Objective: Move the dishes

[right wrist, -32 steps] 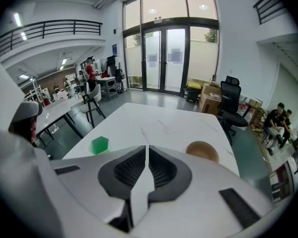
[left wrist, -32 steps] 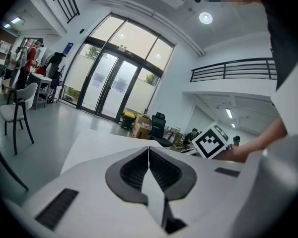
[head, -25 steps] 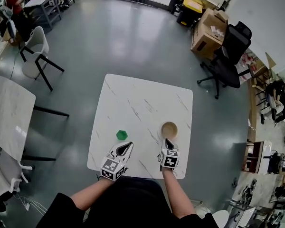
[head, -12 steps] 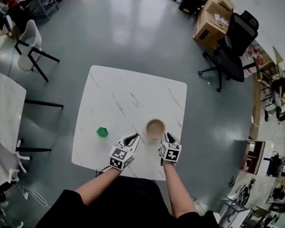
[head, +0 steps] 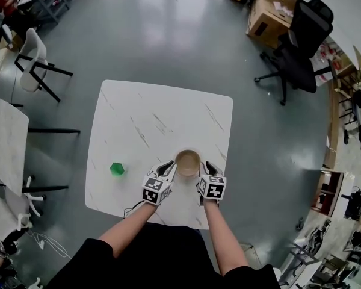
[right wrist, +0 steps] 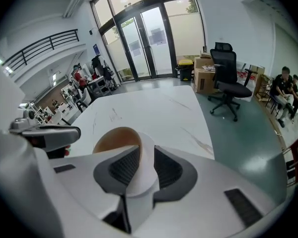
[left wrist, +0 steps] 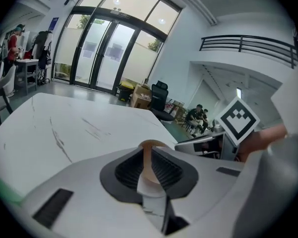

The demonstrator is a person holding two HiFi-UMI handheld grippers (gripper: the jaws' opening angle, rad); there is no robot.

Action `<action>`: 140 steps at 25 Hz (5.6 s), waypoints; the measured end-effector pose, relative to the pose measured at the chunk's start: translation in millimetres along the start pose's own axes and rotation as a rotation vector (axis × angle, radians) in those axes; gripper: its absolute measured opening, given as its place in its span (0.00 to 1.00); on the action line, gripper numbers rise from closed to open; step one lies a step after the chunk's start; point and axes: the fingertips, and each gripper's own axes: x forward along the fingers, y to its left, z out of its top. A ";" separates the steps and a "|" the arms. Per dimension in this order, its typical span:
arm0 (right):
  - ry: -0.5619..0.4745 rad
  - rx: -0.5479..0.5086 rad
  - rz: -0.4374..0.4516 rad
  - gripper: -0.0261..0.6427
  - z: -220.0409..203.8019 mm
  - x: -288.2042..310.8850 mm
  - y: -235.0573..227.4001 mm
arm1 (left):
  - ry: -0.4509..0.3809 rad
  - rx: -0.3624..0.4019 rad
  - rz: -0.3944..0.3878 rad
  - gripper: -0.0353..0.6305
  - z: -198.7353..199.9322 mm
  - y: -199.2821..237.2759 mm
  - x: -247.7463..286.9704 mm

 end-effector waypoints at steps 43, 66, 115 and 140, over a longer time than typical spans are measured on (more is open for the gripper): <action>0.089 -0.118 0.168 0.11 -43.9 31.5 168.4 | 0.100 -0.289 0.195 0.17 -82.7 90.7 -97.7; 0.052 -0.109 0.142 0.17 -52.6 17.1 176.4 | 0.131 -0.292 0.146 0.21 -113.7 107.0 -125.7; 0.079 0.103 0.068 0.19 -29.9 20.5 -23.2 | 0.374 -0.198 0.139 0.26 -48.1 22.1 47.3; 0.121 0.170 0.106 0.19 -32.5 27.5 -23.6 | 0.592 -0.121 0.040 0.26 -41.7 32.2 76.8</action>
